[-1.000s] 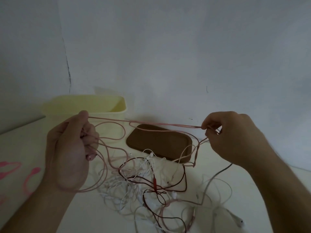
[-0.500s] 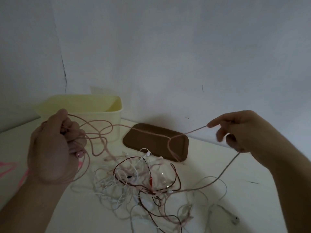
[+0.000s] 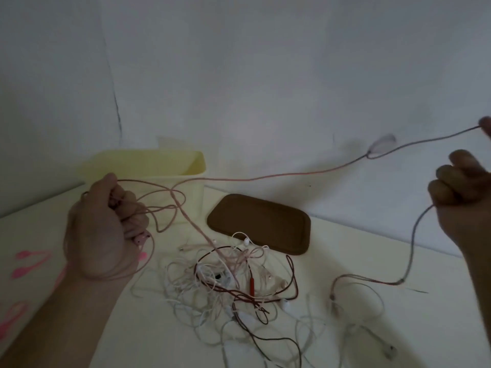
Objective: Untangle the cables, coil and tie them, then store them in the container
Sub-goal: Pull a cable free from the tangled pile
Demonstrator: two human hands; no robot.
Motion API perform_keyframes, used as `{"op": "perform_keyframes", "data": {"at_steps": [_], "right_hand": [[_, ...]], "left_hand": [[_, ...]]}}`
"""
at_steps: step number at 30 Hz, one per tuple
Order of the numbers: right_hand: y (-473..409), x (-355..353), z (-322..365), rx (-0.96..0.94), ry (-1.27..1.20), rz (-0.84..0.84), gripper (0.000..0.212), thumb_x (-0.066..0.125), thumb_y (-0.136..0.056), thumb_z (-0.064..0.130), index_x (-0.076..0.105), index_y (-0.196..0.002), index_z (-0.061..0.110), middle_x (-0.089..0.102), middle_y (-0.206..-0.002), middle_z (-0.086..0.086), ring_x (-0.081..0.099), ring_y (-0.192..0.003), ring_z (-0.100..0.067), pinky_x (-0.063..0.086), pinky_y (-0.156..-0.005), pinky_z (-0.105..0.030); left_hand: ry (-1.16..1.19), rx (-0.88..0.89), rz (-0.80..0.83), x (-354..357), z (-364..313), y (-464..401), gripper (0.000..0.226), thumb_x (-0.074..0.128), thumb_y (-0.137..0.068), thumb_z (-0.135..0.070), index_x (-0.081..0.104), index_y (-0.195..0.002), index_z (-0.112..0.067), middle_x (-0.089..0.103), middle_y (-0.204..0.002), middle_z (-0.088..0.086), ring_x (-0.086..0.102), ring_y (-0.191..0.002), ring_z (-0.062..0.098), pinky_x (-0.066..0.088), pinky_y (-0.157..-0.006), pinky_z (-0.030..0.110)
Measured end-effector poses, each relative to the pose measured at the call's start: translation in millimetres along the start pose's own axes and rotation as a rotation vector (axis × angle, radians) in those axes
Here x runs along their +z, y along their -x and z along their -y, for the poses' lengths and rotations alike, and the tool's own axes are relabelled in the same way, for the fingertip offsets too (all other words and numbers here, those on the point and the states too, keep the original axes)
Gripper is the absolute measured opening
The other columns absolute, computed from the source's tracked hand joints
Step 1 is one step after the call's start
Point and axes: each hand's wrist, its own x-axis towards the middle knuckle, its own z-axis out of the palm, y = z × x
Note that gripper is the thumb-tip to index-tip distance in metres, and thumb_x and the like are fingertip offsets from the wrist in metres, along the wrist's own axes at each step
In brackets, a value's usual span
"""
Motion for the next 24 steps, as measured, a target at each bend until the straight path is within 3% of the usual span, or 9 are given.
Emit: {"op": "perform_keyframes", "data": {"at_steps": [5,8,10,12,14,16,18,21,24], "right_hand": [[8,24,-24,0.117,0.857,-0.112,0.026,0.059,-0.095,0.009,0.068,-0.105,-0.013,0.043,-0.049,0.003,0.030,-0.037,-0.010,0.022,-0.039,-0.016],[31,52,-40,0.191,1.339,0.066,0.011,0.069,-0.093,0.008,0.080,-0.092,0.007,0.067,-0.073,-0.004,0.058,-0.065,-0.022,0.042,-0.062,-0.031],[48,75,-52,0.127,1.544,0.186,0.024,0.069,-0.093,0.014,0.077,-0.115,0.020,0.073,-0.114,-0.001,0.067,-0.105,-0.023,0.048,-0.087,-0.035],[69,102,-63,-0.001,1.518,0.375,0.045,0.066,-0.094,0.019,0.064,-0.138,0.032,0.055,-0.145,0.010,0.055,-0.131,-0.013,0.042,-0.096,-0.019],[92,130,-73,-0.104,1.361,0.574,0.046,0.064,-0.099,0.029,0.059,-0.143,0.038,0.044,-0.151,0.022,0.044,-0.139,0.000,0.034,-0.102,-0.004],[114,154,-87,-0.082,1.185,0.698,0.035,0.064,-0.102,0.043,0.064,-0.137,0.036,0.059,-0.137,0.023,0.055,-0.129,0.003,0.044,-0.109,-0.017],[129,167,-101,-0.021,1.117,0.705,0.023,0.066,-0.100,0.046,0.073,-0.116,0.032,0.074,-0.108,0.016,0.069,-0.103,0.000,0.056,-0.095,-0.029],[127,170,-107,0.017,1.139,0.616,0.015,0.069,-0.101,0.030,0.075,-0.089,0.024,0.072,-0.075,0.011,0.068,-0.067,0.000,0.053,-0.062,-0.019],[121,166,-97,0.248,0.962,0.609,0.026,0.066,-0.104,0.034,0.075,-0.087,0.016,0.066,-0.067,0.002,0.067,-0.060,-0.012,0.052,-0.054,-0.020]], "left_hand": [[-0.130,0.036,0.106,13,2,14,0.048,0.048,-0.107,-0.029,0.027,-0.064,-0.025,0.020,-0.049,-0.009,0.015,-0.041,0.007,0.008,-0.041,0.020],[-0.215,0.056,0.178,20,1,23,0.047,0.050,-0.106,-0.027,0.028,-0.065,-0.022,0.022,-0.051,-0.007,0.018,-0.044,0.009,0.013,-0.040,0.019],[-0.259,0.050,0.259,23,0,29,0.046,0.050,-0.104,-0.025,0.028,-0.065,-0.018,0.022,-0.052,-0.006,0.019,-0.046,0.011,0.014,-0.042,0.021],[-0.311,0.070,0.351,25,-2,34,0.046,0.050,-0.104,-0.023,0.029,-0.063,-0.017,0.023,-0.051,-0.006,0.018,-0.047,0.013,0.014,-0.044,0.026],[-0.376,0.102,0.439,28,1,40,0.048,0.050,-0.104,-0.021,0.032,-0.060,-0.019,0.026,-0.051,-0.007,0.017,-0.049,0.015,0.012,-0.047,0.033],[-0.427,0.113,0.505,31,3,45,0.044,0.055,-0.099,-0.026,0.036,-0.060,-0.020,0.029,-0.052,-0.008,0.016,-0.052,0.020,0.012,-0.049,0.037],[-0.485,0.119,0.544,33,5,48,0.041,0.058,-0.093,-0.035,0.040,-0.059,-0.023,0.032,-0.053,-0.009,0.017,-0.052,0.026,0.014,-0.050,0.039],[-0.463,0.134,0.559,35,7,49,0.042,0.058,-0.094,-0.030,0.038,-0.060,-0.020,0.031,-0.052,-0.008,0.020,-0.050,0.022,0.015,-0.046,0.040],[-0.396,0.111,0.495,34,7,48,0.043,0.053,-0.098,-0.022,0.035,-0.059,-0.017,0.028,-0.051,-0.006,0.020,-0.049,0.018,0.010,-0.048,0.038]]}}
